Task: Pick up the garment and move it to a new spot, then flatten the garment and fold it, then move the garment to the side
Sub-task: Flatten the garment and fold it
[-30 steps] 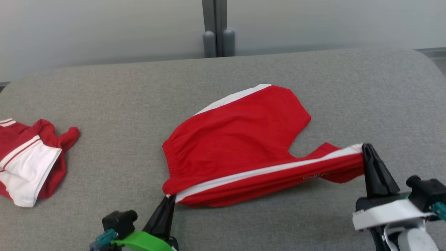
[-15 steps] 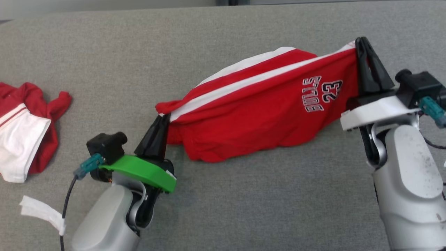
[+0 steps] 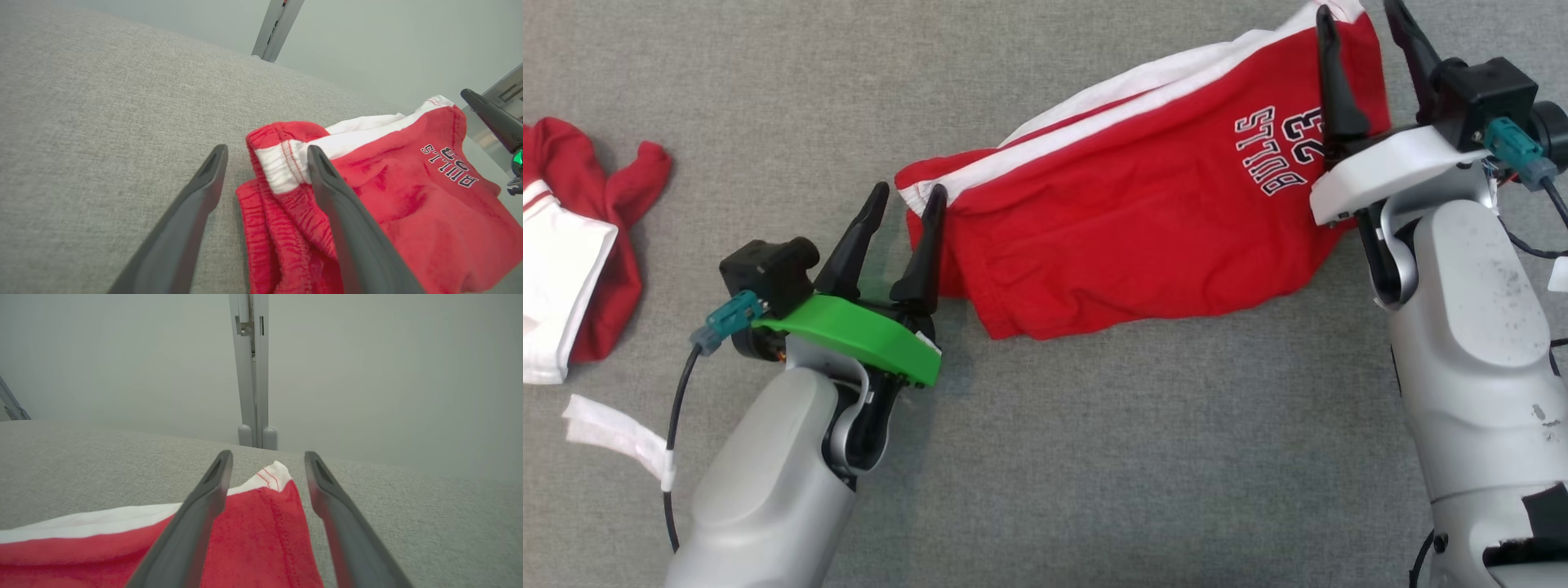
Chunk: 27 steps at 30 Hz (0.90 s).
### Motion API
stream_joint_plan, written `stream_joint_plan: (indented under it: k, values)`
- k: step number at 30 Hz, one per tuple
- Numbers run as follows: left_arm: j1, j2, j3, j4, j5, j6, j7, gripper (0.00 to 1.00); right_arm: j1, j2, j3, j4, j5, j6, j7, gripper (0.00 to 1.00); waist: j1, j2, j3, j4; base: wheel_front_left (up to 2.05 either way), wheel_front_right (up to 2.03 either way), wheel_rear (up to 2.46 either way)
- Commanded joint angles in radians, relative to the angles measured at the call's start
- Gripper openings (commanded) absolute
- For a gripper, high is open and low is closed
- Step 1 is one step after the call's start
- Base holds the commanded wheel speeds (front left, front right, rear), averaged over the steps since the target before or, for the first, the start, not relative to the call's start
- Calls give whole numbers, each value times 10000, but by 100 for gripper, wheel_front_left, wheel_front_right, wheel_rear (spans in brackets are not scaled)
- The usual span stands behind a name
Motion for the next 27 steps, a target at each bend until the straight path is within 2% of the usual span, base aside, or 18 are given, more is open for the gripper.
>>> stream_joint_plan:
  k: [1, 8, 14, 15, 16, 17, 18, 21, 27]
  values:
    - [208, 2, 163, -1, 127, 34, -31, 100, 318, -63, -76, -20, -34, -20, -4, 100, 0, 0, -47, 30, 0, 0, 0]
    - [1020, -254, 1121, -220, 779, 34, -19, 100, 1266, -52, -551, 335, -80, -18, -2, 100, 0, 0, -411, 19, 0, 0, 0]
    - [1560, -429, 1772, -347, 1496, 34, -19, 100, 1524, -51, -514, 1776, -71, -18, -2, 100, 0, 0, -611, 50, 0, 0, 0]
    - [1608, -468, 1887, -364, 1599, 34, -19, 100, 1477, -49, -532, 2121, -67, -18, 2, 91, 0, 0, -643, 42, 0, 0, 0]
    - [1668, -520, 1993, -365, 1682, 34, -20, 100, 1443, -49, -555, 2414, -17, -18, 9, 49, 0, 0, -674, 34, 0, 0, 0]
    - [1750, -546, 2078, -344, 1791, 34, -19, 100, 1414, -48, -574, 2704, 106, -18, 12, 14, 0, 0, -735, 21, 0, 0, 0]
    - [1811, -561, 2149, -322, 1870, 34, -19, 100, 1362, -44, -584, 2889, 143, -20, 13, 0, 0, 0, -797, 4, 0, 0, 0]
    - [1998, -618, 2325, -247, 2003, 34, -19, 100, 1443, -57, -733, 3036, 287, -20, 12, 0, 0, 0, -1057, -54, 0, 0, 0]
    - [2725, -829, 2839, -183, 2632, 34, -19, 100, 2533, -69, -1534, 1964, 904, -20, -2, 0, 0, 0, -2070, -313, 0, 0, 0]
